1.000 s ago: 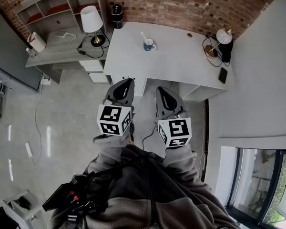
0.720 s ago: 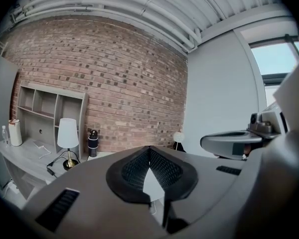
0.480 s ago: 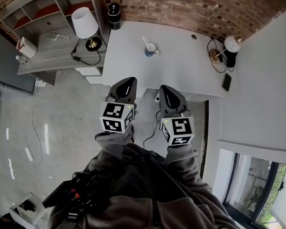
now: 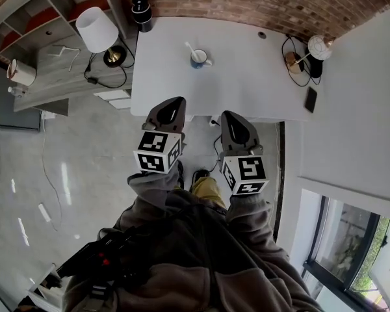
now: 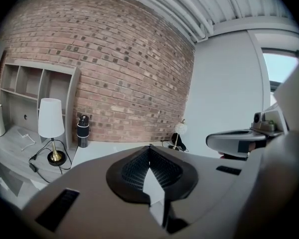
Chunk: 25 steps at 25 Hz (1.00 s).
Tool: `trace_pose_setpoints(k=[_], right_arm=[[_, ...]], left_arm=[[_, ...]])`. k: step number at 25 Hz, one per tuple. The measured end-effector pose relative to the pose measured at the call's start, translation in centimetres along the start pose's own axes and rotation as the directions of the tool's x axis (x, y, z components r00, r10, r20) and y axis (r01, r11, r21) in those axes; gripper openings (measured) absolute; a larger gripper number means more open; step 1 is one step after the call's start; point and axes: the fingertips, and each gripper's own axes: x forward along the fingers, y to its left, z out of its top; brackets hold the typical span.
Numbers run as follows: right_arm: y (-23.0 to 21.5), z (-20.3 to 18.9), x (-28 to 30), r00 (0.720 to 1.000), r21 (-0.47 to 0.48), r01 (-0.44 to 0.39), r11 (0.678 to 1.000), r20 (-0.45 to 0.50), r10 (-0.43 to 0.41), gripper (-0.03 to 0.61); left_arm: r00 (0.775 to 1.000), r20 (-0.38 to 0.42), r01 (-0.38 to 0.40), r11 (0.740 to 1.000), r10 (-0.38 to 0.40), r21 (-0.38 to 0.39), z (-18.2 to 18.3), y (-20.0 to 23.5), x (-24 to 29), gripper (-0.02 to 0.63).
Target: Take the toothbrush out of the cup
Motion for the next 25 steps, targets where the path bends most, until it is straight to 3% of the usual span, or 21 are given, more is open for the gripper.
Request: trace_pose_setpoints(k=[6,11,18,25], right_arm=[[-3.4,-0.8,1.7,1.0,0.051,-0.031,0.998,0.004,0.031,0.002],[-6.6,1.6,4.6,0.994,0.023,-0.084,0.996,0.068,0.082,0.002],[-11.6,3.2,7.4,0.994,0.022,-0.08,0.997,0.071,0.079,0.002],[-13.7,-0.3,10.9,0.994,0.072,-0.106,0.992,-0.007,0.107,0.002]], left_arm=[[0.998,-0.022,-0.058,0.998,0.059,0.021,0.3,0.3,2.7,0.005],[0.991,-0.021,-0.133,0.99,0.134,0.043,1.4,1.6,5.8,0.003],[0.989,-0.074,-0.129,0.992,0.129,0.008,1.6,1.3,11.2,0.004],[0.983,-0.131,-0.134,0.99,0.127,-0.049,-2.0,2.8,16.0,0.005]])
